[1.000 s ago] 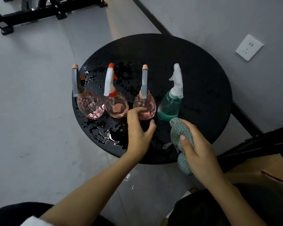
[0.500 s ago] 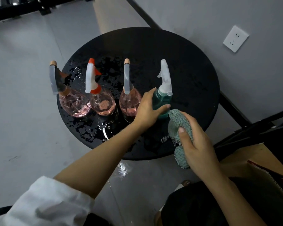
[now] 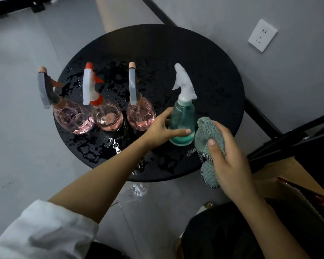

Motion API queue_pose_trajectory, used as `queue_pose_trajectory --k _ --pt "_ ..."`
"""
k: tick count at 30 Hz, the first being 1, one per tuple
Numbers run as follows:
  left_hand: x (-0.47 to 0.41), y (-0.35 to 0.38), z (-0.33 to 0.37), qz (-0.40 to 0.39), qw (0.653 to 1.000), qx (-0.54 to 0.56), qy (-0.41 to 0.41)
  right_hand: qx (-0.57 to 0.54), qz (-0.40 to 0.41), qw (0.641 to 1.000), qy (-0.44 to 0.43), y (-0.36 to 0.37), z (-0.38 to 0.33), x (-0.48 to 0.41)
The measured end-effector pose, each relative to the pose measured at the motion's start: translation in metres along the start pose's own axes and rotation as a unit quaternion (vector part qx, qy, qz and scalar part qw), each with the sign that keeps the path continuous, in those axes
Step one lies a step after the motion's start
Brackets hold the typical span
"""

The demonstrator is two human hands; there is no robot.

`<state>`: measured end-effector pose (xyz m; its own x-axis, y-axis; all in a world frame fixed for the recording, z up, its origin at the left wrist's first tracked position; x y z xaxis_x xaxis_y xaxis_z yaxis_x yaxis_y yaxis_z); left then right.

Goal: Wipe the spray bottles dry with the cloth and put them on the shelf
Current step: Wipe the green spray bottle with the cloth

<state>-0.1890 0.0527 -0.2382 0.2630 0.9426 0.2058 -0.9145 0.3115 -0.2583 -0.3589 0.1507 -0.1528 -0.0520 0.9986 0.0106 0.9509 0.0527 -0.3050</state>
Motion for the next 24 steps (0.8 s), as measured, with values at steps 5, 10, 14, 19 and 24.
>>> queue_pose_trajectory --k 5,10,14,19,24 --pt "0.043 -0.003 0.026 0.028 0.992 0.12 -0.018 0.014 -0.033 0.996 -0.078 0.004 -0.022 0.0" --pt "0.097 -0.005 0.047 0.021 0.979 0.195 -0.048 0.039 -0.053 0.986 -0.151 0.016 -0.062 0.007" --pt "0.141 -0.009 0.077 0.03 0.972 0.229 -0.039 0.071 -0.097 0.983 -0.142 0.033 -0.09 0.022" --pt "0.187 -0.013 0.117 0.037 0.952 0.302 -0.02 0.23 -0.101 0.951 -0.178 0.048 -0.123 0.049" --pt "0.221 -0.018 0.136 0.014 0.939 0.343 -0.017 0.144 -0.144 0.955 -0.216 0.056 -0.157 0.094"
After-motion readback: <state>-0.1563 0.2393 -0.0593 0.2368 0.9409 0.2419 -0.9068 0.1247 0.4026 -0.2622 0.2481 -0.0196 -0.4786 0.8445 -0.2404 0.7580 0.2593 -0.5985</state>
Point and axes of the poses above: each hand's wrist, its own x-axis away from the middle knuckle, its own y-axis out of the palm, z = x × y, the point moved 3 cm from there along -x, towards the middle knuckle, and after that the axes turned 7 degrees about -x, right-handed, at the moved point
